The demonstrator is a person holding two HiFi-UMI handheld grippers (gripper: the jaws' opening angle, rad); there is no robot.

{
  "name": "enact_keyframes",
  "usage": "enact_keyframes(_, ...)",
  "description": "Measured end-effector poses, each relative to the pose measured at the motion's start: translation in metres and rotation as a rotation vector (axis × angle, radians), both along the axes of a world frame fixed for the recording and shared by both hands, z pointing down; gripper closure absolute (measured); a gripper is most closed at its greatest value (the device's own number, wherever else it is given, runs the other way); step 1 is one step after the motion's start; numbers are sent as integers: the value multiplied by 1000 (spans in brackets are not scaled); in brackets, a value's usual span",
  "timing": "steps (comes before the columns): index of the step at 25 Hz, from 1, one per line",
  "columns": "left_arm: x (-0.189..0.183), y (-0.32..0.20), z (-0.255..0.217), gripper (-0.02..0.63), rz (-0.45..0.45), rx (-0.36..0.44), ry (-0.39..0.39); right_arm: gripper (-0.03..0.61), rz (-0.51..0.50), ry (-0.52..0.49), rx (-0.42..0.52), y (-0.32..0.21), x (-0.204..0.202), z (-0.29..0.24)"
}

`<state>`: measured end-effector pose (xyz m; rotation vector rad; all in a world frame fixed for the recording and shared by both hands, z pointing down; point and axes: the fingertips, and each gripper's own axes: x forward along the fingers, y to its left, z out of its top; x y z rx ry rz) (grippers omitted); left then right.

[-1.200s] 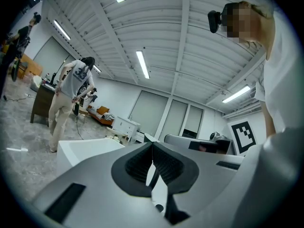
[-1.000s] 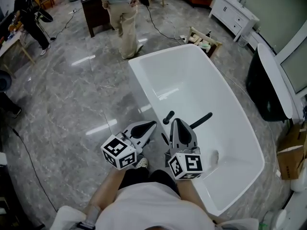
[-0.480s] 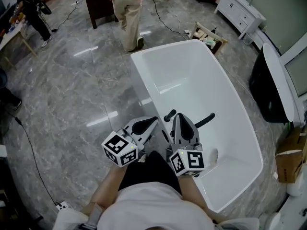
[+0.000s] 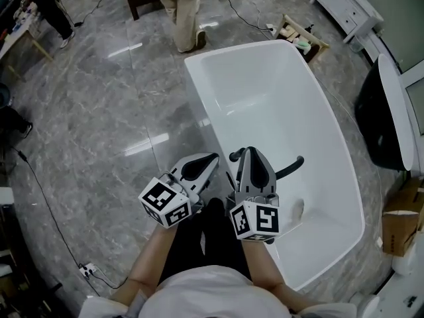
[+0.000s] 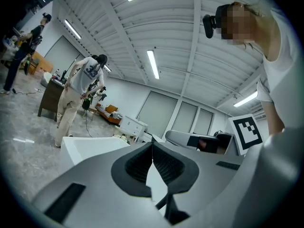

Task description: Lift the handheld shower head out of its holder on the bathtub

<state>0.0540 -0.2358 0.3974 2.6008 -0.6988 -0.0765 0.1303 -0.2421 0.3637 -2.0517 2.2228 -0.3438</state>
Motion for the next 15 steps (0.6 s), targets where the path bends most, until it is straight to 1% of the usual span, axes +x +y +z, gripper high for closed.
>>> enact_keyframes(4,11,-10,10,601,4,-11,13,558,32,1,25,-4,5,5)
enact_keyframes(7,17,-15,16,601,20,-13,27,558,22,-4,11,-11,1,18)
enact_keyframes(10,21,-20,25,601,24,-28,40,557,39,-7,2,-17,3,28)
enact_keyframes(13,23,-26,37,601,25,-41,30,555,59,0,-4,-23,8,38)
enact_keyframes(15,25,-31,45,601,26,-46,19,531,71,-7,-13,-27,12,46)
